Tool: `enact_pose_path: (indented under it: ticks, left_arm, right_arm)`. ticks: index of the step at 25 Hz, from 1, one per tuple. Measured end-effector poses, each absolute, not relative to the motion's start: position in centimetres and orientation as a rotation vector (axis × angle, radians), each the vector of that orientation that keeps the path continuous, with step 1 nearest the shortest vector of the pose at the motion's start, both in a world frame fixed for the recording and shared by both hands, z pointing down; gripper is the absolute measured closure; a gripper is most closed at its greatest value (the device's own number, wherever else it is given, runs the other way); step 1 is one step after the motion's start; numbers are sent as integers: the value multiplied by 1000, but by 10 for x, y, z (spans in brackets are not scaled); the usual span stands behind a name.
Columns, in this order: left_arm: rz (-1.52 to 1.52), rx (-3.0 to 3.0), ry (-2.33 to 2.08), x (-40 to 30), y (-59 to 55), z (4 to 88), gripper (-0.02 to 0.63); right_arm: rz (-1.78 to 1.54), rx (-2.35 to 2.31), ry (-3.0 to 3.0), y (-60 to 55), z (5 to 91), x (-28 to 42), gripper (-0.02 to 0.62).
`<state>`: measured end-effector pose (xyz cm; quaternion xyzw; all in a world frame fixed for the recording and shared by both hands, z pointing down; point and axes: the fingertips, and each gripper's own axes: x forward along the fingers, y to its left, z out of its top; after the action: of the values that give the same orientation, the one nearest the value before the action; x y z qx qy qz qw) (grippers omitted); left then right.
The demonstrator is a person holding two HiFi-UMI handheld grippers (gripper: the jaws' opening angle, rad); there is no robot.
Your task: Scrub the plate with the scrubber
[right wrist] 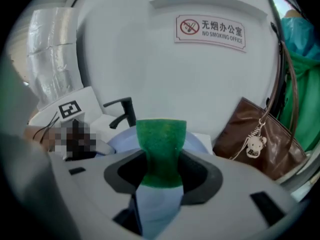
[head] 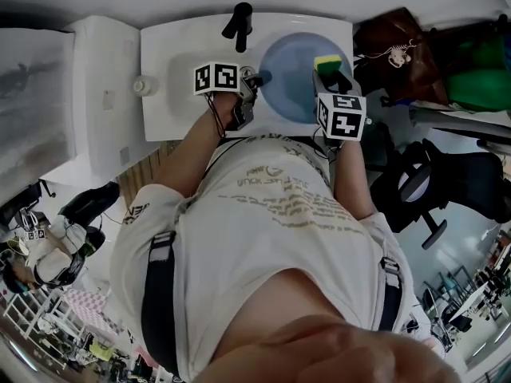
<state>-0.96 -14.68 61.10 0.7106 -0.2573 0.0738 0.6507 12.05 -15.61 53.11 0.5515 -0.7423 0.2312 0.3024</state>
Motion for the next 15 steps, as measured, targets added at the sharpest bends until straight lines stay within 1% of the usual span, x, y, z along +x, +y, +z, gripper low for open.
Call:
enact_pose_path:
  ticks: [4,10,15]
  left_arm:
    - [230,1686,-623,-7,-148,604,551]
    - [286,1767,-625,-3,-146,595,551]
    - [351,1838,-597,2,-141,591,551]
  right_arm:
    - [665,1342,-1811,-151,564,134,382]
    - [809,1351,-1724,-150,587,152,376]
    - [836,1374,-1661,-156,594,169,371]
